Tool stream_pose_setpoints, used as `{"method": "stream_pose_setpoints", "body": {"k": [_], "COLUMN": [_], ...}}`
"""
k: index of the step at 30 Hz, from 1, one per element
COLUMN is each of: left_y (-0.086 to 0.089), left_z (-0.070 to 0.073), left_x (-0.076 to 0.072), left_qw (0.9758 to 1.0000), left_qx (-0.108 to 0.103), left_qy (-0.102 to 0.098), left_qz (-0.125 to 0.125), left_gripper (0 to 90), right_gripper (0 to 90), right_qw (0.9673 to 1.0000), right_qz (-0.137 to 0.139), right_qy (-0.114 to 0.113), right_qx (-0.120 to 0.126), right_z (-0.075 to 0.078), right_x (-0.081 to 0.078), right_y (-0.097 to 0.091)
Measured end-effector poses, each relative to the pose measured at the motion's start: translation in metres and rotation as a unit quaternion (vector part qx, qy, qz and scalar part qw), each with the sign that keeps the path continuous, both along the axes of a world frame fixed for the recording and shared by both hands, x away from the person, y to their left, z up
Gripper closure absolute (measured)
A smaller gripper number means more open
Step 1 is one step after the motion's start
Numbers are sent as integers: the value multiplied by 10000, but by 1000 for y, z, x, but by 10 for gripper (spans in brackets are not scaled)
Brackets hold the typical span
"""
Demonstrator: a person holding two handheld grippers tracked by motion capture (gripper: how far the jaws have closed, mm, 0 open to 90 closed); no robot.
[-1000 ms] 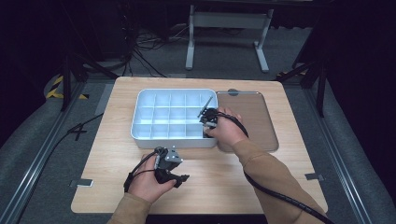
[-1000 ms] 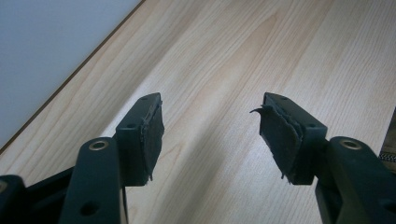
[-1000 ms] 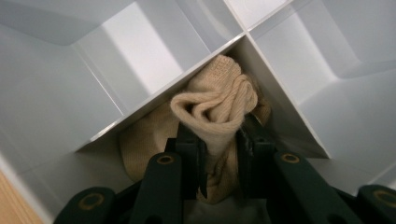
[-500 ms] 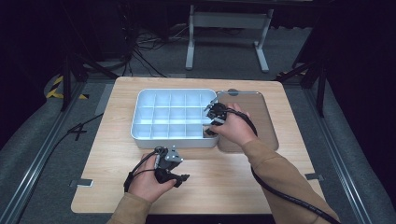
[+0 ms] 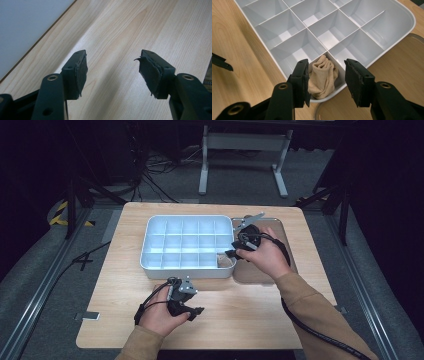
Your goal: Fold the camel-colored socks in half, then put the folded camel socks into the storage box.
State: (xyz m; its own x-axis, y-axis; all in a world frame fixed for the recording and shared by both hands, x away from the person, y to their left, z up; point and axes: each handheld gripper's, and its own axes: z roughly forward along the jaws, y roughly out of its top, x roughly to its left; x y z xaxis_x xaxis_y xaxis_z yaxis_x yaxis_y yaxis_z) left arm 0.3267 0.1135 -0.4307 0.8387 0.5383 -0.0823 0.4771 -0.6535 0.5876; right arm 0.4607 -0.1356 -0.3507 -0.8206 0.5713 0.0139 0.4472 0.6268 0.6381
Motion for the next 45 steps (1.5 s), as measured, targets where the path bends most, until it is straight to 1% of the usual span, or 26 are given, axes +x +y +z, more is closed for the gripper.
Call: {"method": "stream_pose_setpoints", "body": {"k": [5,7,10,15,17,21,23,26,28,29,31,32,34,37,38,40,42,45], "left_y": [1,1,1,2,2,2,3,4,4,5,5,5,6,6,6,7,7,8], "left_z": [1,1,1,1,1,1,2,3,3,4,4,4,5,6,6,6,7,7], "left_x": [1,0,0,1,0,0,0,0,0,0,0,-1,0,0,-1,-1,-1,-1], "left_qw": [10000,10000,10000,10000,10000,10000,10000,10000,9999,10000,9999,9998,9999,9999,9998,9998,9998,9997], "left_qx": [-10,-12,-13,-10,-12,-9,-48,-52,-87,-68,-117,-163,-139,-135,-176,-155,-180,-205], "left_qy": [-2,5,-2,-13,-18,-24,-25,-36,-27,-34,-30,-15,-36,-33,-29,-72,-9,-29], "left_qz": [11,13,10,19,26,36,38,42,58,45,64,83,48,38,53,57,93,113], "left_gripper": [401,401,401,401,401,401,401,401,401,401,401,401,401,401,401,401,401,401], "right_gripper": [546,545,543,539,536,532,527,516,510,508,506,504,499,499,498,494,490,476], "right_qw": [9999,9998,9996,9992,9989,9981,9977,9965,9950,9943,9926,9923,9917,9913,9910,9905,9902,9900], "right_qz": [44,50,89,133,146,218,259,365,440,493,609,626,631,654,654,692,720,724], "right_qy": [-66,-91,-66,-105,-78,-97,-119,-206,-283,-309,-364,-377,-396,-402,-415,-420,-444,-422], "right_qx": [143,167,260,358,443,567,616,724,849,891,981,999,1049,1070,1089,1114,1109,1135], "right_z": [6,6,7,7,7,6,7,8,9,8,7,6,4,2,1,-2,-5,-10], "right_x": [-9,-11,-16,-24,-28,-36,-41,-49,-55,-57,-61,-63,-67,-71,-73,-79,-83,-90], "right_y": [-11,-13,-19,-26,-29,-36,-40,-46,-52,-54,-61,-64,-70,-74,-76,-80,-84,-90]}}
